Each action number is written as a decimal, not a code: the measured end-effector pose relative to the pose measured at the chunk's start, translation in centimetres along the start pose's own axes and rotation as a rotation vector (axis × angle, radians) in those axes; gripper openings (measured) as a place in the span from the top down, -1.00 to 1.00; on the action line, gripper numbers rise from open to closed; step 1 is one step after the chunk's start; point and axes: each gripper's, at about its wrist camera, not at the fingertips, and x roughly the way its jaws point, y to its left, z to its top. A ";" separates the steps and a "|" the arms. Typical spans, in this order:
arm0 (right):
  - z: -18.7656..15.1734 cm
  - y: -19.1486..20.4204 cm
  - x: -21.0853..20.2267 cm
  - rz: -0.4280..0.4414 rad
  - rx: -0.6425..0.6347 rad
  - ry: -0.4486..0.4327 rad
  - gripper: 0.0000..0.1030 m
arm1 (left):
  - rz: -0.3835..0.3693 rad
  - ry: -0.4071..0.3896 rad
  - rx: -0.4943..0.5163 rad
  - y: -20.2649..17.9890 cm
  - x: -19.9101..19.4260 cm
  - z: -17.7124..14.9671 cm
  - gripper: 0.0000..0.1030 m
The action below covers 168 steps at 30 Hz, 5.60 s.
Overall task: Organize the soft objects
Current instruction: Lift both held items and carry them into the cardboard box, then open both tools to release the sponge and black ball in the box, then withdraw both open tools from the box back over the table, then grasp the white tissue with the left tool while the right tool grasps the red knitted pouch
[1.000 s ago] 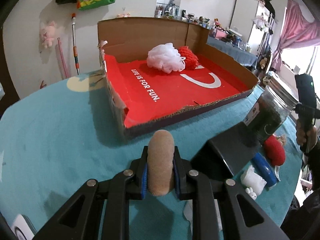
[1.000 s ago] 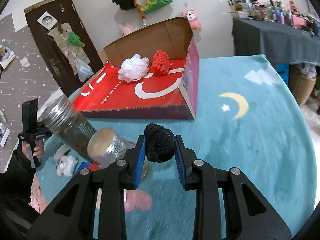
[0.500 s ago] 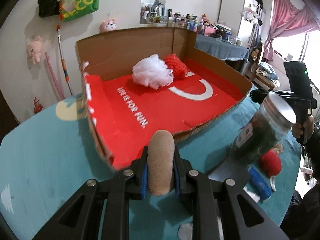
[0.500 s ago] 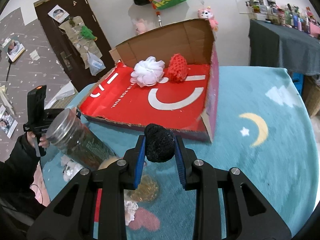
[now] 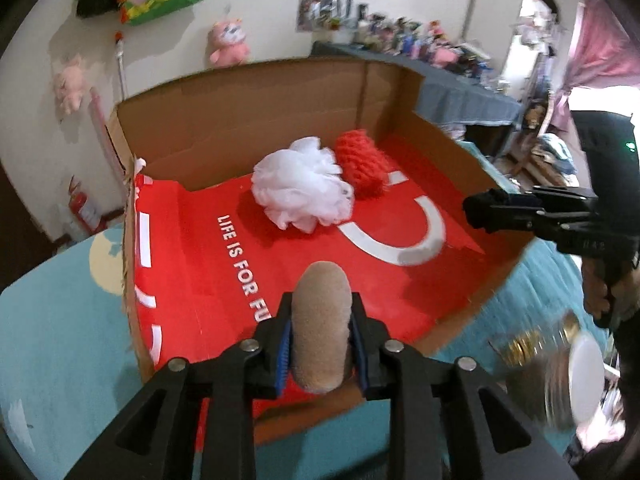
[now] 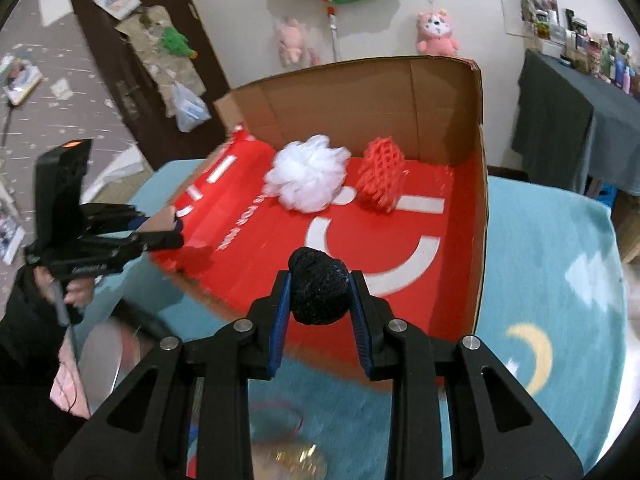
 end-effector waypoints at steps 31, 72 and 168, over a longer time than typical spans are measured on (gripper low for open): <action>5.5 -2.0 10.8 -0.398 -0.072 0.275 0.44 | 0.212 0.156 -0.123 4.6 8.6 3.4 -0.08; -8.4 15.7 -20.2 -0.330 -0.162 -0.386 -0.71 | 0.209 -0.597 -0.118 -11.8 -21.9 -12.6 -1.00; -20.6 13.6 -6.8 -0.272 -0.054 -0.236 0.41 | 0.061 -0.225 -0.205 -5.2 -8.2 -21.1 0.70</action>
